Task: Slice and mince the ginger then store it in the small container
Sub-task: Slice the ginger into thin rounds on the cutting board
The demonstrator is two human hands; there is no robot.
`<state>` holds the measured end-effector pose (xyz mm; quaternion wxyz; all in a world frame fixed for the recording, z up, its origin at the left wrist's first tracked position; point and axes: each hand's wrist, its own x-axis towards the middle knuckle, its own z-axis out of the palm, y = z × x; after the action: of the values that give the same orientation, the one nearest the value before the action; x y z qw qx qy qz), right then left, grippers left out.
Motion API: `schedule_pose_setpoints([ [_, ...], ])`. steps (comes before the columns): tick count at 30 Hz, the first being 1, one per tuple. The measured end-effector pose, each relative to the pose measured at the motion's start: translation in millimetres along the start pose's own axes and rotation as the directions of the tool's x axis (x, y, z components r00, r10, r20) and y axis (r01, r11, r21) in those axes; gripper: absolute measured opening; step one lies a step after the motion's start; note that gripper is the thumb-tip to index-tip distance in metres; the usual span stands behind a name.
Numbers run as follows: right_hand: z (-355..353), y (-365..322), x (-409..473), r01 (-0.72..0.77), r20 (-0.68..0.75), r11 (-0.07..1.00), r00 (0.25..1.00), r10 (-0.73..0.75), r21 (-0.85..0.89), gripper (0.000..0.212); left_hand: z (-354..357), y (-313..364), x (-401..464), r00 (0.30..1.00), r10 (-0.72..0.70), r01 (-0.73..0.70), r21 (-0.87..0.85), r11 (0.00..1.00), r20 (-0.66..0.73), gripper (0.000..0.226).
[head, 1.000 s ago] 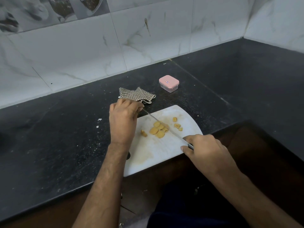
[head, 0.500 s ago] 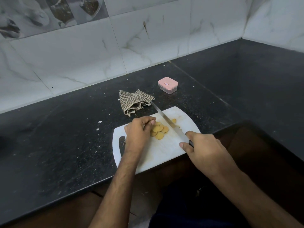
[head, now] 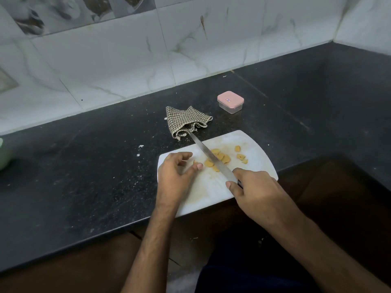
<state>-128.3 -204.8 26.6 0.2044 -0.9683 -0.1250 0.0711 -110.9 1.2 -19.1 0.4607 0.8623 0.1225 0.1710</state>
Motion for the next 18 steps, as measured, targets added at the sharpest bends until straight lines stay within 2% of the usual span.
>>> schedule_pose_setpoints([
  [2, 2, -4, -1, 0.019, 0.008, 1.0, 1.0, -0.019, 0.002, 0.019, -1, -3, 0, 1.0, -0.012, 0.012, -0.019, 1.0, 0.014, 0.039],
  [6, 5, -13, -4, 0.052, -0.005, 0.999, 0.999, -0.052, 0.007, 0.015, -1, -1, 1, 1.0, -0.013, 0.013, -0.029, 1.0, 0.008, 0.023],
  [18, 6, -33, -4, 0.058, -0.01, 0.994, 0.998, -0.06, -0.097, 0.027, 4, 0, 0, 0.999, -0.01, 0.012, 0.062, 0.998, -0.034, 0.013],
])
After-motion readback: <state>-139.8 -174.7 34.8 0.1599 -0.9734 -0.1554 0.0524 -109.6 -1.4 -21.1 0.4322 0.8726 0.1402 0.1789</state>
